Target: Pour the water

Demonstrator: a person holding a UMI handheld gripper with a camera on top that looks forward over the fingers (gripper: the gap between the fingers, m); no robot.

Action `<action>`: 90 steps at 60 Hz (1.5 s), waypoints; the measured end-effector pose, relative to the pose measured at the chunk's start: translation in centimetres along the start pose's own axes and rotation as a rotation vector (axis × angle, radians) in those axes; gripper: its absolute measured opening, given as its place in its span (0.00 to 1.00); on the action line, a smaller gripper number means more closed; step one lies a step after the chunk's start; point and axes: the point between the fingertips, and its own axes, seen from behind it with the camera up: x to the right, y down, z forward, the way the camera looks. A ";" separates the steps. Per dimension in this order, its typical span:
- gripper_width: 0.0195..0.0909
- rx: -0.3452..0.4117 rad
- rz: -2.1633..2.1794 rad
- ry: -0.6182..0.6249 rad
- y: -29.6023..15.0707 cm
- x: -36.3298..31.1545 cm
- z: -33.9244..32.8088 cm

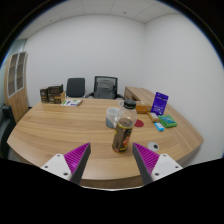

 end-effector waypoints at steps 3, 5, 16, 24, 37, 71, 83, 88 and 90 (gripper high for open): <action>0.93 0.017 0.015 -0.011 -0.5 1.6 2.6; 0.93 0.027 0.026 -0.019 -0.7 2.5 4.2; 0.89 0.070 0.044 -0.086 -1.8 4.3 12.6; 0.70 0.075 0.060 -0.100 -1.6 4.5 16.7; 0.33 0.119 0.035 -0.120 -2.3 3.6 17.9; 0.25 0.123 0.701 -0.548 -18.9 -11.5 14.8; 0.25 0.011 1.437 -0.788 -24.3 -12.1 19.5; 0.26 -0.039 1.662 -0.814 -23.4 -10.9 22.5; 0.26 -0.068 1.744 -0.814 -23.6 -10.8 22.0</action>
